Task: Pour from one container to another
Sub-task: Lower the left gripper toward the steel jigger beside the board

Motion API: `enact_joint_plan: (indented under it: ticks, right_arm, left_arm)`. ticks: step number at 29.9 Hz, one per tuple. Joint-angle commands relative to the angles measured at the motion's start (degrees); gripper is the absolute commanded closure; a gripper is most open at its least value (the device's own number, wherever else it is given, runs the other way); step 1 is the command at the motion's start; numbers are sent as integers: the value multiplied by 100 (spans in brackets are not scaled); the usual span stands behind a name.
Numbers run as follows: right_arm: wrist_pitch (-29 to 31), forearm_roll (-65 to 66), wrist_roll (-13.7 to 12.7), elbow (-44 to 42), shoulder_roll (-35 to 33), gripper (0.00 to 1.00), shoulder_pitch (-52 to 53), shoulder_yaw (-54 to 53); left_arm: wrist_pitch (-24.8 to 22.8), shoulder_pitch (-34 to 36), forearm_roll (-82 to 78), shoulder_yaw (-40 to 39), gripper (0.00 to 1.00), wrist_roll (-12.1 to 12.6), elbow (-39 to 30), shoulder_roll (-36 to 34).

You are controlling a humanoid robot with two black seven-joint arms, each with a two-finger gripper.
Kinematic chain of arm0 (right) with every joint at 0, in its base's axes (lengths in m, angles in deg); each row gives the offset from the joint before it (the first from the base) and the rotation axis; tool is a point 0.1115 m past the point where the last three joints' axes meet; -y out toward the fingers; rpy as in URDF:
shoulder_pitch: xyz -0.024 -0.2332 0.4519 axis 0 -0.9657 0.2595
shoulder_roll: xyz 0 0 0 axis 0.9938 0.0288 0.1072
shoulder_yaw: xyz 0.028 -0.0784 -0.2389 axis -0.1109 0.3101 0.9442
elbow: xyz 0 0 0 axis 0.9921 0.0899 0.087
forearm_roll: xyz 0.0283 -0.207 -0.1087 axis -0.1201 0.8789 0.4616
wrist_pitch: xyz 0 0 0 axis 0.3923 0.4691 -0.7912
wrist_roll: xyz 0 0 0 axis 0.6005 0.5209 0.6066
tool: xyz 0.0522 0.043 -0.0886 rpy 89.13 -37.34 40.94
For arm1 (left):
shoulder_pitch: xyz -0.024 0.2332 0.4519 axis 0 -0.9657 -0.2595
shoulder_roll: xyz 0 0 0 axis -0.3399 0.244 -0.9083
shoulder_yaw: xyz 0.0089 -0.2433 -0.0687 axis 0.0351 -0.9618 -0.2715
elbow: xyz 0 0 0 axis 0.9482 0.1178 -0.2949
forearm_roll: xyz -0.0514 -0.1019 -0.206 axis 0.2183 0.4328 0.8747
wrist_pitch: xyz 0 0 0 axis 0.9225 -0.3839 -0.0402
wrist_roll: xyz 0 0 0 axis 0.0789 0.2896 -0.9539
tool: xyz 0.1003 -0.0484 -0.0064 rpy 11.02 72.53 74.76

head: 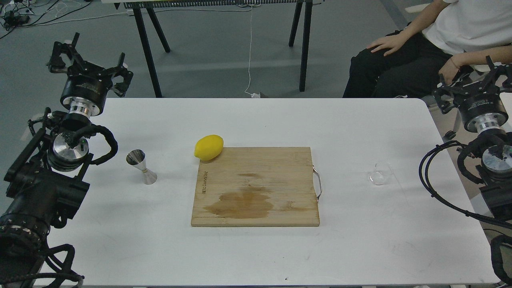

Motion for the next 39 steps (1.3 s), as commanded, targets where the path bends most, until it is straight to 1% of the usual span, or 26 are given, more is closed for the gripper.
enact_joint_plan:
  ticks: [1,6,8,10,12,17,18,19,20,23,24,26,29,32,34,36,38,39]
  right_arm:
    - [0,3,3,15,1,0,0,0]
    - [0,3,3,50,-8,0,9,9]
    - [0,12,3,85,-17,0,0,9]
    - [0,12,3,173,-43,0,-35,9]
    - [0,12,3,287,-78,0,-70,0]
    - [0,12,3,410,-78,0,-140,-9]
    - [0,3,3,410,-78,0,-149,-9]
    - [0,3,3,410,-78,0,-158,-9]
    - [0,3,3,410,-70,0,-158,-9]
    - [0,3,3,410,-43,0,-158,-9]
    - [0,3,3,410,-43,0,-158,-18]
    - [0,3,12,410,-43,0,-158,-18]
    - [0,3,21,411,-43,0,-158,-18]
    - [0,3,21,410,-61,0,-158,-26]
    - [0,3,21,402,-69,0,-158,-26]
    - [0,3,21,393,-69,0,-158,-18]
    - [0,3,29,402,-61,0,-158,-9]
    - [0,3,21,402,-52,0,-158,-9]
  left_arm:
    - [118,-207,0,5,0,-48,-451,-12]
    - [557,-444,0,40,0,-22,-1128,-91]
    - [699,-611,0,101,0,31,-1269,-284]
    - [612,-874,-44,399,0,22,-1541,-661]
    - [480,-1120,-62,663,0,-30,-1918,-1213]
    - [330,-1928,-272,735,0,-66,-2841,-2401]
    - [321,-2087,-429,735,0,-109,-3043,-2629]
    - [321,-2236,-614,735,0,-205,-3219,-2806]
    - [321,-2438,-877,735,0,-363,-3456,-2999]
    - [356,-3062,-1904,735,0,-952,-4168,-3561]
    - [400,-3221,-2299,726,1,-1067,-4379,-3711]
    - [461,-3493,-2968,717,1,-1129,-4635,-3905]
    - [777,-3880,-4058,656,1,-1164,-4724,-4020]
    - [1304,-4021,-5278,717,1,-1235,-4680,-4029]
    - [1769,-4144,-6245,743,1,-1209,-4671,-3968]
    - [2269,-4215,-7115,822,1,-1121,-4628,-3924]
    - [2780,-4215,-7977,1067,2,-946,-4522,-3810]
    - [3043,-4198,-8425,1243,3,-797,-4426,-3705]
